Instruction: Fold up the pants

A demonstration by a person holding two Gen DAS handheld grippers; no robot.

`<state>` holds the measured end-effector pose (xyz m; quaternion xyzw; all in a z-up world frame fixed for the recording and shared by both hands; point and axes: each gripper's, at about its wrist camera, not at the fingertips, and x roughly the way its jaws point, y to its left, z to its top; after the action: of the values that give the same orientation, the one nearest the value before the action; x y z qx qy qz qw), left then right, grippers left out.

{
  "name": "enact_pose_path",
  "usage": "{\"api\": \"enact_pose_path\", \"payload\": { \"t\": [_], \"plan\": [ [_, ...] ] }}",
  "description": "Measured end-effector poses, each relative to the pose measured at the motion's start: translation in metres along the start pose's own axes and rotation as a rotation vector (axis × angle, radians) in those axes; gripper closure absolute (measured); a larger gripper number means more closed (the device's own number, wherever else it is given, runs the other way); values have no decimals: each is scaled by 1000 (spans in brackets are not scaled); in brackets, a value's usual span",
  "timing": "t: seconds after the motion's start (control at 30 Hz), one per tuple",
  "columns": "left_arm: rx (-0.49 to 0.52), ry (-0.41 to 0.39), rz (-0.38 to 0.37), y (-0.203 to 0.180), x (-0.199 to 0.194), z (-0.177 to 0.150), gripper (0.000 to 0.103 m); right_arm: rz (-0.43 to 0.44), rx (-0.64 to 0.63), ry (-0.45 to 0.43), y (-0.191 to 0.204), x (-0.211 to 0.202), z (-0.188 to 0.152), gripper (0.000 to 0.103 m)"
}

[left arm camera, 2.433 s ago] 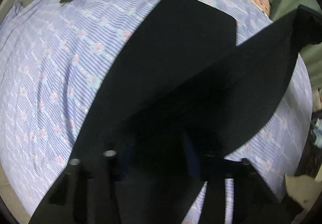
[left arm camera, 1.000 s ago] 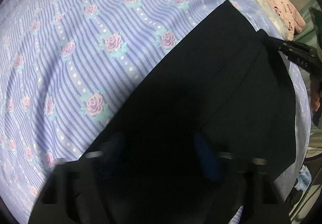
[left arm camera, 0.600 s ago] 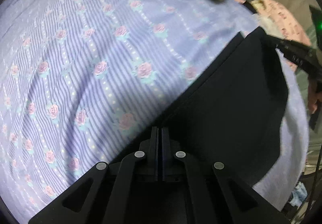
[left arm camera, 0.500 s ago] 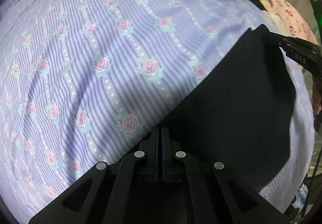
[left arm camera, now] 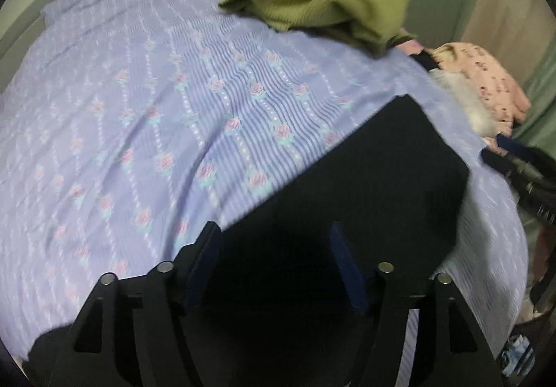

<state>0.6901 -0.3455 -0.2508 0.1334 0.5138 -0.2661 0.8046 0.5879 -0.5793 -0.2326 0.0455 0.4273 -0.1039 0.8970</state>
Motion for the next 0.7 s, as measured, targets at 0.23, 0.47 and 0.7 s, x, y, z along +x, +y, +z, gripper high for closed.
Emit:
{"api": "enact_pose_path", "payload": {
  "t": [0.23, 0.47, 0.7],
  "plan": [
    [-97, -74, 54, 27, -94, -81, 26, 134, -111, 24, 99, -64, -40, 30],
    [-266, -70, 172, 96, -163, -171, 24, 311, -144, 85, 206, -97, -54, 26],
    [-430, -84, 294, 201, -221, -266, 23, 372, -249, 89, 323, -126, -64, 26]
  ]
}}
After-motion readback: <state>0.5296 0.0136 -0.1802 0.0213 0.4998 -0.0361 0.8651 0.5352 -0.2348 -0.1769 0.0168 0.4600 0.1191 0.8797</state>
